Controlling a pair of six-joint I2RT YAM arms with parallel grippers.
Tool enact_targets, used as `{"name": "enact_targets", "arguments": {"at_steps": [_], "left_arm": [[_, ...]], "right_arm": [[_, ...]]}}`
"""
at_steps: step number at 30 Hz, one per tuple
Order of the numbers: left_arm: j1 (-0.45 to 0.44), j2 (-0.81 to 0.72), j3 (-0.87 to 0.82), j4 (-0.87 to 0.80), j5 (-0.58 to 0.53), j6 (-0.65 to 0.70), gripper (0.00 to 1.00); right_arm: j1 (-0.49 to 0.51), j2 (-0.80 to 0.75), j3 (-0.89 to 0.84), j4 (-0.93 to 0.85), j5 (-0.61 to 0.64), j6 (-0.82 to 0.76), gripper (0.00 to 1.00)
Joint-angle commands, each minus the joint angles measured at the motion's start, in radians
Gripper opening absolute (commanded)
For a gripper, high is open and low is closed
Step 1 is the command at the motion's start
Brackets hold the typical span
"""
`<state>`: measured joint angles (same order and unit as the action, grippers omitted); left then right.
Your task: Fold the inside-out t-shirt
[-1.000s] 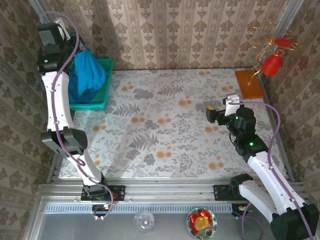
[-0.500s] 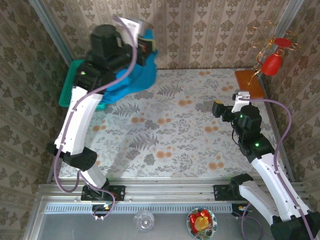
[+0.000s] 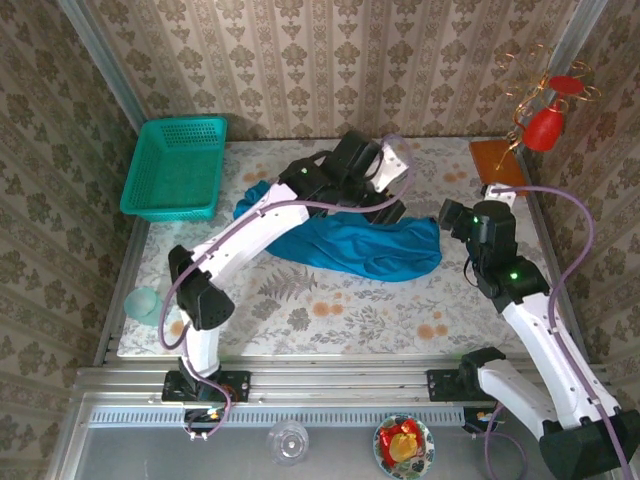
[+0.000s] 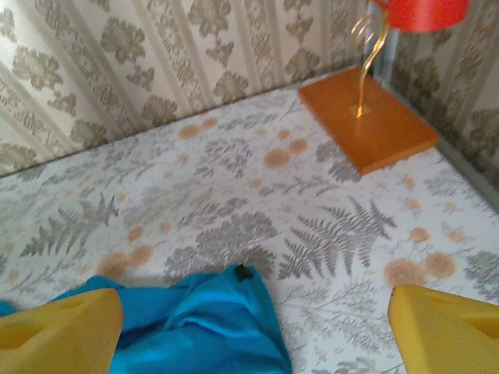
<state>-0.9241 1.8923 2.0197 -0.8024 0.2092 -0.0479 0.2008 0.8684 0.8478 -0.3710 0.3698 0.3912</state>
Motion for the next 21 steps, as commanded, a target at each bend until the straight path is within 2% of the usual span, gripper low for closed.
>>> {"name": "enact_targets", "arguments": {"at_steps": [1,5,10,14,18,21], "left_arm": [[0.076,-0.132,-0.163,0.098,-0.048,-0.088,0.56],[0.202,-0.219,-0.412,0.193,-0.08,-0.2,0.52],[0.338,-0.291,-0.641,0.249,-0.127,-0.262,0.53],[0.427,-0.31,-0.758,0.284,-0.134,-0.271,0.49],[0.483,-0.281,-0.798,0.266,-0.162,-0.257,0.47],[0.501,-0.251,-0.799,0.239,-0.226,-0.231,0.47]], "right_arm": [[-0.002,0.049,0.004,-0.049,-0.159,0.061,0.9],[-0.001,0.156,-0.003,-0.055,-0.33,0.091,0.86],[0.03,0.315,-0.005,-0.022,-0.561,0.138,0.66],[0.143,0.435,0.014,-0.017,-0.54,0.187,0.58],[0.245,0.555,0.04,0.004,-0.522,0.233,0.57],[0.307,0.634,0.071,0.001,-0.491,0.243,0.57]]}}
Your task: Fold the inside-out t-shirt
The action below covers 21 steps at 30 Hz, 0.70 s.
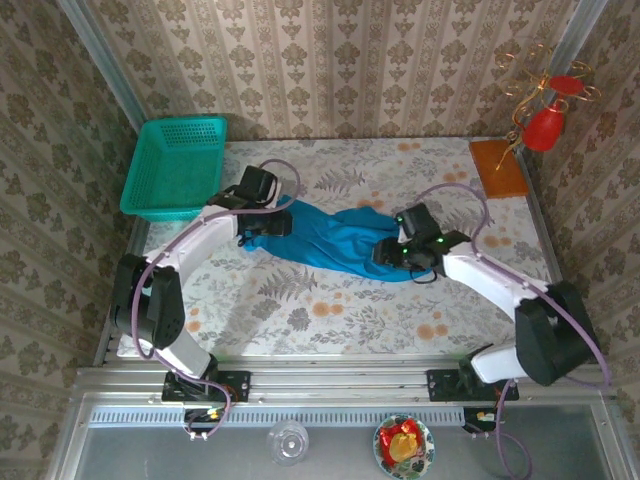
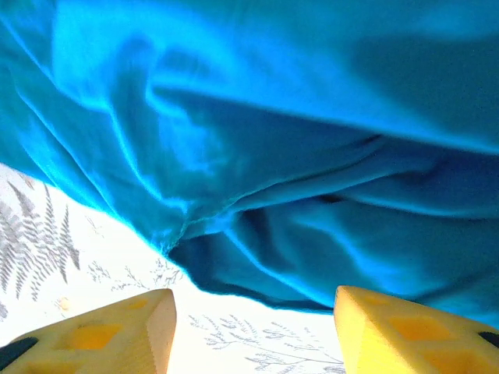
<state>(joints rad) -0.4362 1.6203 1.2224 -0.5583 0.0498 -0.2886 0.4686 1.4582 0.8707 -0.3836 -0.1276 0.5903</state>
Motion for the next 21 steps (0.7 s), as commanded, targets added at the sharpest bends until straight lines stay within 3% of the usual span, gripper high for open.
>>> {"name": "enact_targets", "arguments": {"at_steps": [1,7,10,12,17,21], "left_arm": [[0.015,0.032,0.001,-0.009,-0.085,0.018,0.47],[0.025,0.125,0.067,-0.04,-0.149,0.078,0.55],[0.045,0.18,0.107,-0.042,-0.148,0.102,0.57],[0.065,0.215,0.133,-0.043,-0.134,0.111,0.57],[0.109,0.292,0.191,-0.044,-0.073,0.131,0.51],[0.148,0.305,0.171,0.036,0.063,0.1,0.38]], "right_arm": [[0.054,0.069,0.057,0.015,0.017,0.049,0.57],[0.085,0.199,0.126,0.012,0.055,0.046,0.57],[0.087,0.242,0.158,0.0,0.085,0.035,0.52],[0.087,0.254,0.171,-0.004,0.096,0.027,0.43],[0.084,0.234,0.196,-0.017,0.127,0.006,0.12],[0.071,0.206,0.228,-0.051,0.14,-0.019,0.0]]}}
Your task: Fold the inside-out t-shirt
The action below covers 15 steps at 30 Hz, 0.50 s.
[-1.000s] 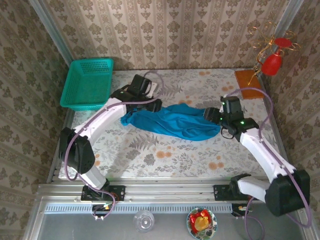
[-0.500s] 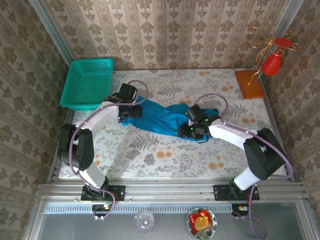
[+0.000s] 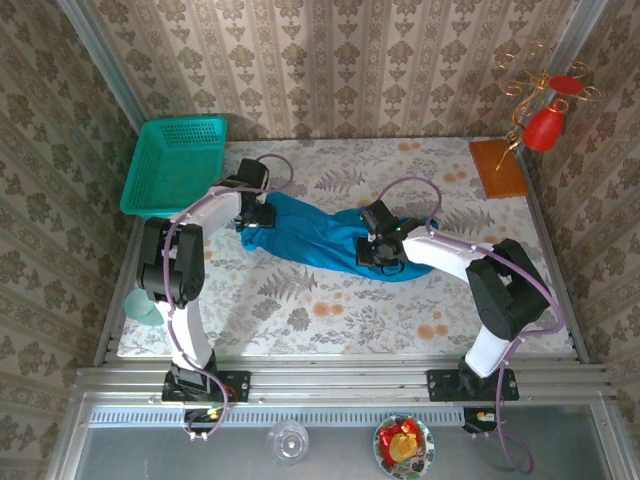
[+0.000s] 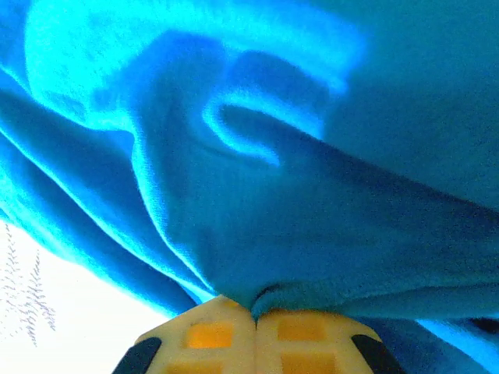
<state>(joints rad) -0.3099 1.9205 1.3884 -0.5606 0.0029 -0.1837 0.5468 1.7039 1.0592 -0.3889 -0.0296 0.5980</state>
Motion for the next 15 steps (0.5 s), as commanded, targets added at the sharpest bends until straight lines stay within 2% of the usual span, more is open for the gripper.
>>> {"name": "enact_targets", "arguments": {"at_steps": [1,4,7,9,15], "left_arm": [[0.032,0.0,-0.008,0.069,0.157,-0.019,0.35],[0.056,-0.005,-0.04,0.143,0.299,-0.064,0.22],[0.073,-0.039,-0.061,0.195,0.353,-0.104,0.07],[0.093,-0.107,-0.101,0.269,0.378,-0.143,0.01],[0.176,-0.296,-0.026,0.352,0.575,-0.276,0.0]], "right_arm": [[-0.012,-0.047,0.049,-0.054,0.047,-0.034,0.0],[-0.035,-0.062,0.075,-0.069,0.052,-0.05,0.0],[-0.068,-0.059,0.111,-0.076,0.047,-0.067,0.0],[-0.091,-0.045,0.154,-0.089,0.037,-0.086,0.0],[-0.172,0.036,0.415,-0.136,-0.005,-0.18,0.0]]}}
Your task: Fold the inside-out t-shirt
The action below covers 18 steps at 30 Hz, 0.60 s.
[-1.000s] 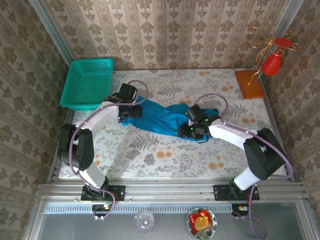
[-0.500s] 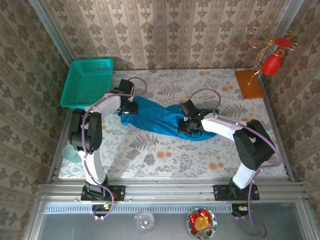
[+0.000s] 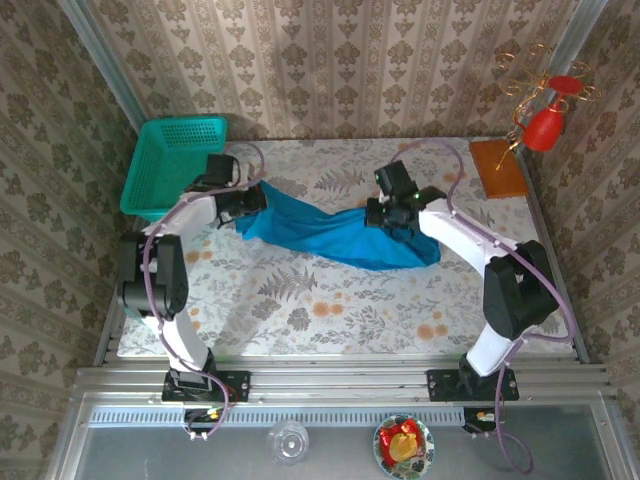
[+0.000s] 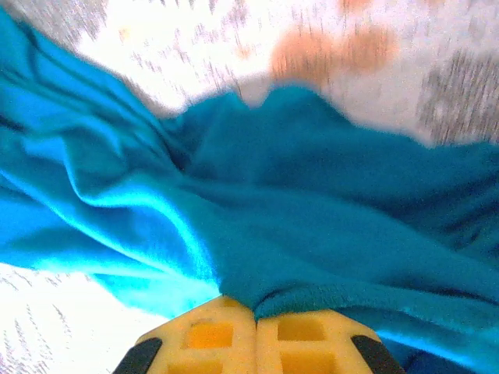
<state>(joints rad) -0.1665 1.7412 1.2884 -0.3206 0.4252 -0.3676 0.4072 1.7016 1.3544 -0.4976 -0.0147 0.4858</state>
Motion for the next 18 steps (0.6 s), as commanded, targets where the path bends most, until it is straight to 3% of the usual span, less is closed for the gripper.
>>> {"name": "enact_targets", "arguments": {"at_steps": [1,6,9,12,14,18], "left_arm": [[0.042,-0.145,0.107,0.123,0.191,-0.112,0.0],[0.018,-0.294,0.206,0.201,0.328,-0.16,0.0],[-0.061,-0.406,0.2,0.254,0.365,-0.129,0.0],[-0.196,-0.491,0.163,0.257,0.367,-0.057,0.0],[-0.331,-0.521,0.116,0.264,0.349,-0.015,0.0],[-0.553,-0.477,0.029,0.318,0.326,0.002,0.0]], "right_arm": [[-0.048,0.06,0.183,-0.034,-0.037,-0.077,0.0],[-0.083,0.159,0.508,-0.073,-0.126,-0.134,0.0],[-0.085,0.21,0.674,-0.08,-0.179,-0.183,0.0],[-0.091,0.259,0.795,-0.086,-0.193,-0.219,0.0],[-0.104,0.295,0.864,-0.106,-0.19,-0.226,0.0],[-0.146,0.334,0.919,-0.17,-0.129,-0.186,0.0]]}}
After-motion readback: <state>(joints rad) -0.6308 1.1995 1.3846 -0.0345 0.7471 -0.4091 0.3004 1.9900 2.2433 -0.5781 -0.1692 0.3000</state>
